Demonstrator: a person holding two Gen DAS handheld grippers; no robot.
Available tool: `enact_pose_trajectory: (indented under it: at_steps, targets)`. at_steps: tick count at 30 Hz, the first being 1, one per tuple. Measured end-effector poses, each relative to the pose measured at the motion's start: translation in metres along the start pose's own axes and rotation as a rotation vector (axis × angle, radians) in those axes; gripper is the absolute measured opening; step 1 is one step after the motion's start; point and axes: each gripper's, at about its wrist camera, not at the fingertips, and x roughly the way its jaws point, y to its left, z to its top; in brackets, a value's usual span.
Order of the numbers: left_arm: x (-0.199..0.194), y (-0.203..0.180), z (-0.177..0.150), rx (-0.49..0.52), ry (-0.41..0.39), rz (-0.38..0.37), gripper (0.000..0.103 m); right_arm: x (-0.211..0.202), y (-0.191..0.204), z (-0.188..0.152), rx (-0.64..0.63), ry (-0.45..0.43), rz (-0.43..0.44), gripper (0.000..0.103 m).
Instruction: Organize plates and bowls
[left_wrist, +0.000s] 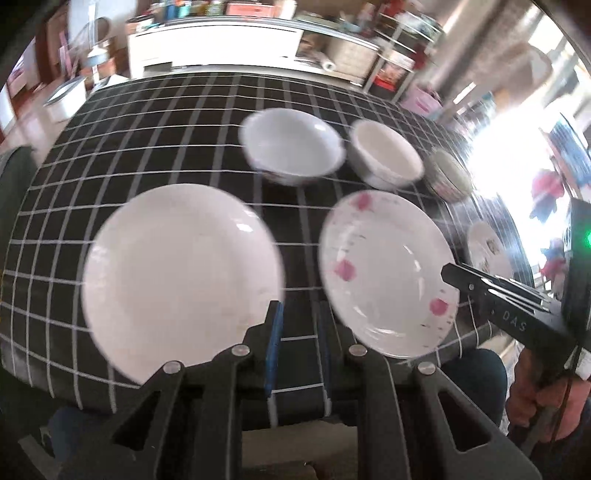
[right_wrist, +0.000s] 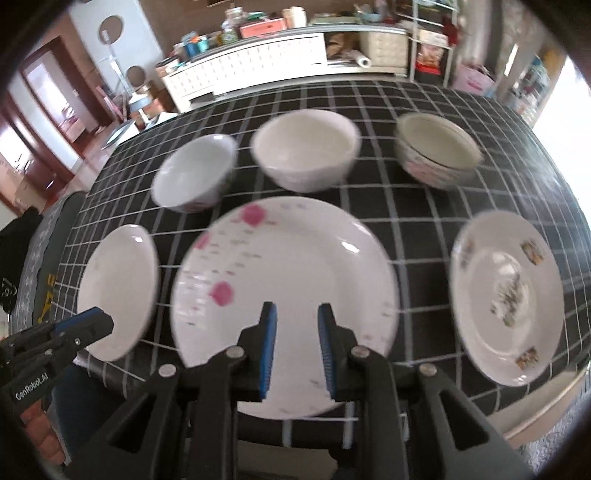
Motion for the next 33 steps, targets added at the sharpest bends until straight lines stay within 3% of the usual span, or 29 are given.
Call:
enact_pose_trajectory:
  at_steps: [11,31,33]
  targets:
    - [0.050,-0.028,0.016,0.013,0.071,0.046,0.016,0.011,-0.056,-0.002,0.077,0.021,-0.013,0.027]
    - [0.095,-0.034,0.032,0.048,0.131,0.068,0.011,0.046,-0.047,0.007,0.040,0.071,0.030,0.026]
    - [0.094,-0.033,0.032,0.046,0.125,0.064,0.011,0.046,-0.042,0.005,0.029,0.068,-0.001,0.026]
